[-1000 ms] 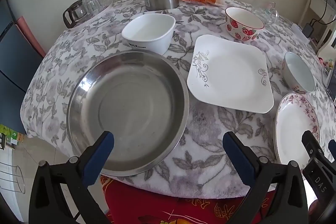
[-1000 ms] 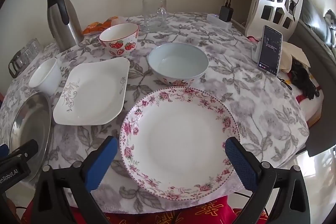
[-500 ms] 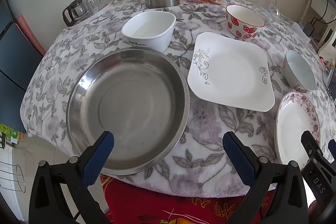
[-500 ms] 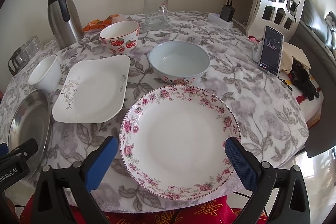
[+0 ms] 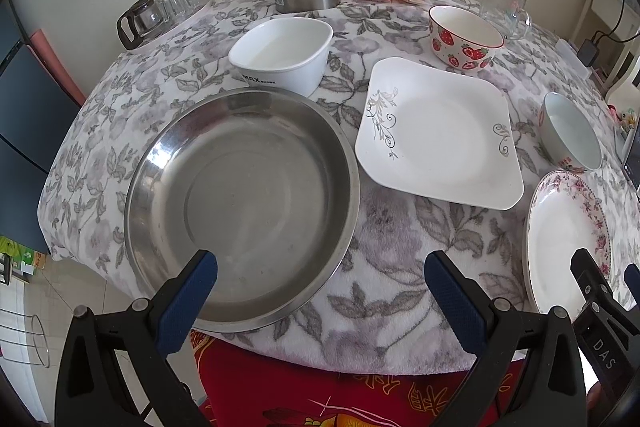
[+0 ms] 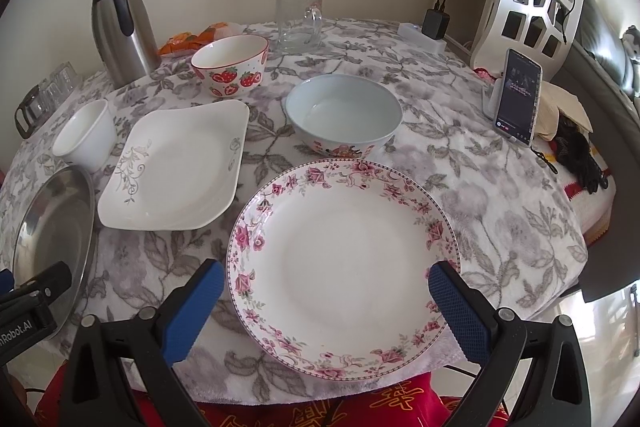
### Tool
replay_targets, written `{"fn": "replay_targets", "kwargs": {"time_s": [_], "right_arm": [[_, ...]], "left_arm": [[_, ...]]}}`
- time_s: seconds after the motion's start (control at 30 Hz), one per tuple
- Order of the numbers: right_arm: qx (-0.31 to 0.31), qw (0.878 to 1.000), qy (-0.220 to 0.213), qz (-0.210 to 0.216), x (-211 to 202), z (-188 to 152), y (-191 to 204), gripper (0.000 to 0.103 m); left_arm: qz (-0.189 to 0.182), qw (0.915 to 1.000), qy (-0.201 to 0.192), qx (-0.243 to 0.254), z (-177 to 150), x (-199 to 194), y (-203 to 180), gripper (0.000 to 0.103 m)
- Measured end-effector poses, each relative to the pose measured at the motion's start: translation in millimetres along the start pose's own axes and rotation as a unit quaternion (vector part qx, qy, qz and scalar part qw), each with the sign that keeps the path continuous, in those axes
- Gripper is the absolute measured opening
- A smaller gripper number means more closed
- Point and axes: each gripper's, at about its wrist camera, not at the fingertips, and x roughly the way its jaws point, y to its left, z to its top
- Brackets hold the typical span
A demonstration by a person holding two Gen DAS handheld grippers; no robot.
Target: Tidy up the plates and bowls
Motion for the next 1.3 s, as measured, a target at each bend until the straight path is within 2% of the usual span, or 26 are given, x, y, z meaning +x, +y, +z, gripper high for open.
{"fn": "replay_targets", "kwargs": {"time_s": [1.3], "right_arm": [[-0.006, 1.0, 0.004, -0.002, 1.6, -0.9, 3.5, 0.103]], "left_arm": [[-0.001, 1.0, 0.005, 0.001, -1.9, 3.8, -1.3, 0.103]]}}
